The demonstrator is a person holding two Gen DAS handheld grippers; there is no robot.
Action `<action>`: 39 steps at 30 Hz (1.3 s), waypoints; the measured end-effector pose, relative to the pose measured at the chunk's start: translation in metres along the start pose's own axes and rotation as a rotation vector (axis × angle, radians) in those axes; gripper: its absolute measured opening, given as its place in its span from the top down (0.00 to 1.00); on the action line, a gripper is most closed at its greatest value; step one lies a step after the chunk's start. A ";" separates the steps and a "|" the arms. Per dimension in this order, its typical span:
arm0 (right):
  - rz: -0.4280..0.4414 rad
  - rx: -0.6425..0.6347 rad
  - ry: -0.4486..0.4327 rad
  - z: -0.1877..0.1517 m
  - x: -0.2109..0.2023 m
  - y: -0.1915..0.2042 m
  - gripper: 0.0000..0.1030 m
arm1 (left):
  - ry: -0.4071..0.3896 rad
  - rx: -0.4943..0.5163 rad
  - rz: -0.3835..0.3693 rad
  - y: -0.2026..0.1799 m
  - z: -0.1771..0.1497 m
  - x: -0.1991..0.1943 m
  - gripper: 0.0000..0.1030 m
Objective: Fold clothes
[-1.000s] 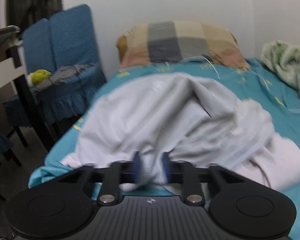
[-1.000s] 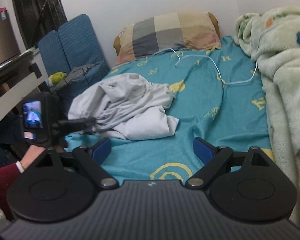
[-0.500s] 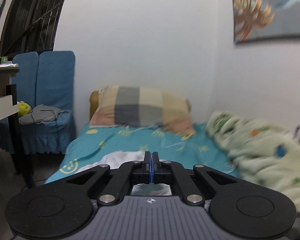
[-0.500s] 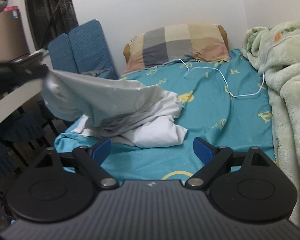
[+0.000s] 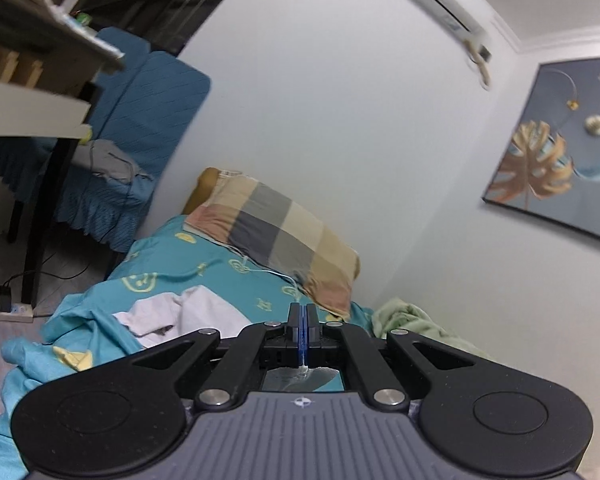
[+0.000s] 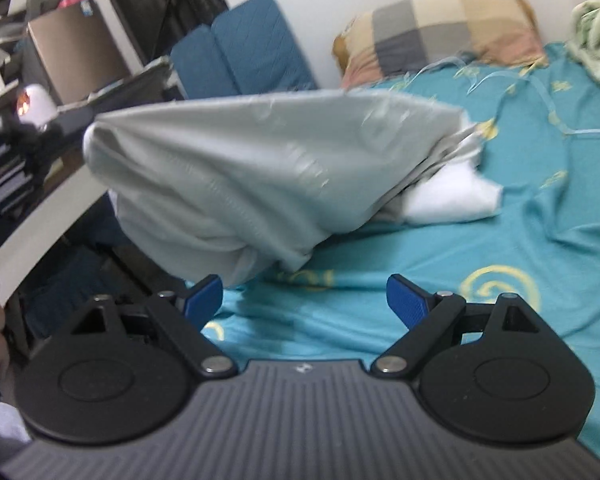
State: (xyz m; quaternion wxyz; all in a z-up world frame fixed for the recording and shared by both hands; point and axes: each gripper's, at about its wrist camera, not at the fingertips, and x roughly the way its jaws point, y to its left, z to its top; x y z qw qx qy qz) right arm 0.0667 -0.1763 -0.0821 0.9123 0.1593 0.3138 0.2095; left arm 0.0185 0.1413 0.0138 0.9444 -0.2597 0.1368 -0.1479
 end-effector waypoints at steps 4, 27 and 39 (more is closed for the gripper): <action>-0.021 0.037 -0.001 -0.002 0.042 0.011 0.13 | 0.027 -0.047 0.020 0.029 0.001 0.014 1.00; -0.170 0.019 -0.026 0.035 0.021 0.003 0.86 | 0.183 -0.103 0.068 0.056 -0.024 0.060 1.00; -0.272 -0.120 -0.042 0.056 -0.032 -0.013 0.86 | 0.292 -0.013 -0.016 0.017 -0.053 0.069 0.99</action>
